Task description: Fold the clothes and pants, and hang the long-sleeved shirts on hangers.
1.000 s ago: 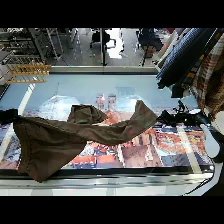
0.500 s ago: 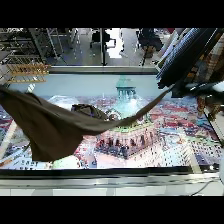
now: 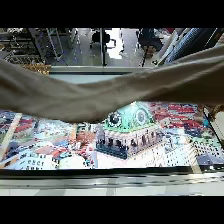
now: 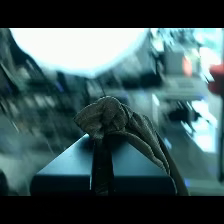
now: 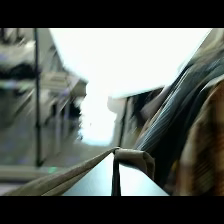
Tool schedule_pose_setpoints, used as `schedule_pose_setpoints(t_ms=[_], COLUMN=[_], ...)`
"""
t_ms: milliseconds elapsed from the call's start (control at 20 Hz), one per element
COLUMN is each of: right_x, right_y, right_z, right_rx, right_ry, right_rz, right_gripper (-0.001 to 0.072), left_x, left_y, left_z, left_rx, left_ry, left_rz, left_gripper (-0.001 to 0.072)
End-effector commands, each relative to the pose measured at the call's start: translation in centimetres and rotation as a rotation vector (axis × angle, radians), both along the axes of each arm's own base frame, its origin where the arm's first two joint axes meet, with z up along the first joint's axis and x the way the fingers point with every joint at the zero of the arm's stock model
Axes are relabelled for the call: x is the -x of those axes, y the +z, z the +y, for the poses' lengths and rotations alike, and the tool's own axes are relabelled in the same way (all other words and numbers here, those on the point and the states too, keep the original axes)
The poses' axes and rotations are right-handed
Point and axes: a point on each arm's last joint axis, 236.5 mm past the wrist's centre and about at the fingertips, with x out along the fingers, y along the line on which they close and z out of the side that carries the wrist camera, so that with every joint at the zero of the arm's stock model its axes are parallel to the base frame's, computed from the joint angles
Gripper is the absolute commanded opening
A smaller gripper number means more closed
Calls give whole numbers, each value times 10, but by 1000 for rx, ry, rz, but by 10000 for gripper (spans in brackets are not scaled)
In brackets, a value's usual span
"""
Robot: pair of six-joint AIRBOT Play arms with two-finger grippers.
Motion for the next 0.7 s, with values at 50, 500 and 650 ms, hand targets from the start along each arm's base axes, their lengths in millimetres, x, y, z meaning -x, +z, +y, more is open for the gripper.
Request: schedule_pose_setpoints(t_ms=[50,500,650], right_x=[68,-26,-51], right_y=[29,-124,-189], right_z=[-9,-48,-33], right_rx=[110,-37,-156], right_ry=[-190,-121,8], right_rz=[-128,511,697], right_gripper=[17,17,17], left_x=[79,-58,-83], left_y=[65,-153,-252], left_z=[-38,110,145], left_rx=[-209,226,398], left_ry=[203,118,87], left_rz=[-269,454,666], left_gripper=[11,13,13])
